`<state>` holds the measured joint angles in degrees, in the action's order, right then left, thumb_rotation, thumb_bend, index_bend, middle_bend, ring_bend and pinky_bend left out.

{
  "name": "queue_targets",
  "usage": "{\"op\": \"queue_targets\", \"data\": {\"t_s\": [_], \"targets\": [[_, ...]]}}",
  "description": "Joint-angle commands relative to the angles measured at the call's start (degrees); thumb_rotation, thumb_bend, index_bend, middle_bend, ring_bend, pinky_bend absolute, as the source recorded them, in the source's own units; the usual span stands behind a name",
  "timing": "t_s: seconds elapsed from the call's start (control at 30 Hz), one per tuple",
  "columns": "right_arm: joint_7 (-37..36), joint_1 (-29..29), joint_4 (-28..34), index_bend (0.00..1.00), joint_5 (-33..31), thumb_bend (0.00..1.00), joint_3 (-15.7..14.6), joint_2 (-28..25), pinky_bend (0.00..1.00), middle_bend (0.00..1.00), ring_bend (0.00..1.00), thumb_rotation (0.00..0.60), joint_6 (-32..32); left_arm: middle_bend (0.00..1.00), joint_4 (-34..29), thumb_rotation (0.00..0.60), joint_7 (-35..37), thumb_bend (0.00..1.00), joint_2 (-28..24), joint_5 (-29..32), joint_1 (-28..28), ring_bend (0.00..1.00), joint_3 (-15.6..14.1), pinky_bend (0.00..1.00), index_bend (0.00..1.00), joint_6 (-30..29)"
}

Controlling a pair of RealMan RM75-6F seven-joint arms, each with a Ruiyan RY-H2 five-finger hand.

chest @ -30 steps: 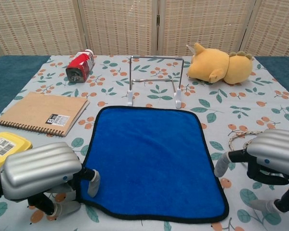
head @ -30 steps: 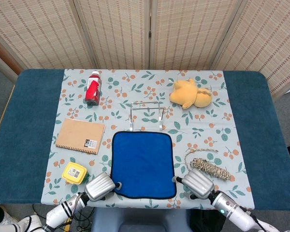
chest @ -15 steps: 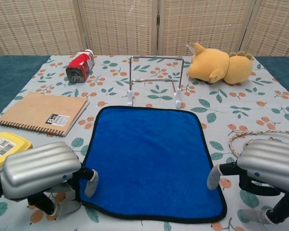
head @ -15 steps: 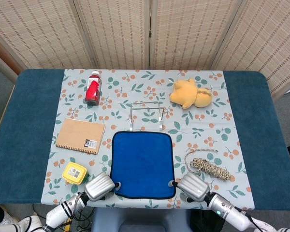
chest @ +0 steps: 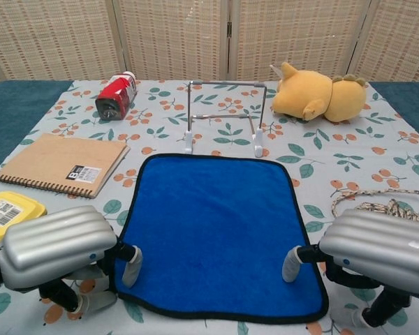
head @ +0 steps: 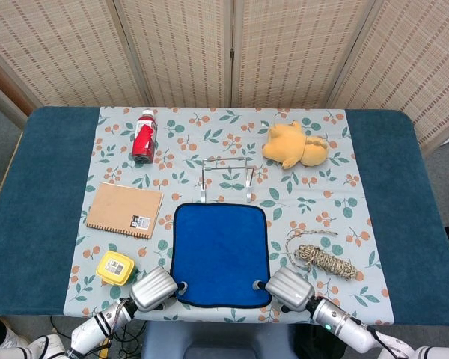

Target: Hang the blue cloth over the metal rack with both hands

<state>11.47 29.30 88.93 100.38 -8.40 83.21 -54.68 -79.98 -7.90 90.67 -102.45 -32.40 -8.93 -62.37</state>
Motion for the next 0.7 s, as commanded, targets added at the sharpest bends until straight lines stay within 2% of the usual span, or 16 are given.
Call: {"op": "queue_targets", "data": {"t_s": [0.03, 0.43, 0.6, 0.7], "targets": [[0.22, 0.09, -0.40, 0.32, -0.16, 0.27, 0.18, 0.63, 1.00, 0.93, 0.95, 0.600, -0.15, 1.00, 0.08, 0.600, 0.09, 0.34, 0.08, 0.19, 0.07, 0.96, -0.05, 1.00, 0.51, 0.00], [-0.57, 0.79, -2.06, 0.39, -0.50, 0.32, 0.64, 2.93, 1.00, 0.93, 0.95, 0.600, -0.87, 1.00, 0.13, 0.600, 0.02, 0.34, 0.01, 0.32, 0.16, 0.96, -0.39, 1.00, 0.51, -0.31], [-1.46, 0.81, -2.97, 0.48, -0.09, 0.40, 0.69, 3.89, 1.00, 0.94, 0.96, 0.600, -2.11, 1.00, 0.14, 0.600, 0.19, 0.34, -0.10, 0.45, 0.14, 0.96, -0.32, 1.00, 0.51, -0.50], [-1.85, 0.86, -3.23, 0.55, -0.06, 0.42, 0.71, 4.24, 1.00, 0.94, 0.97, 0.600, -2.55, 1.00, 0.23, 0.600, 0.31, 0.34, -0.18, 0.45, 0.12, 0.96, -0.22, 1.00, 0.51, -0.74]]}}
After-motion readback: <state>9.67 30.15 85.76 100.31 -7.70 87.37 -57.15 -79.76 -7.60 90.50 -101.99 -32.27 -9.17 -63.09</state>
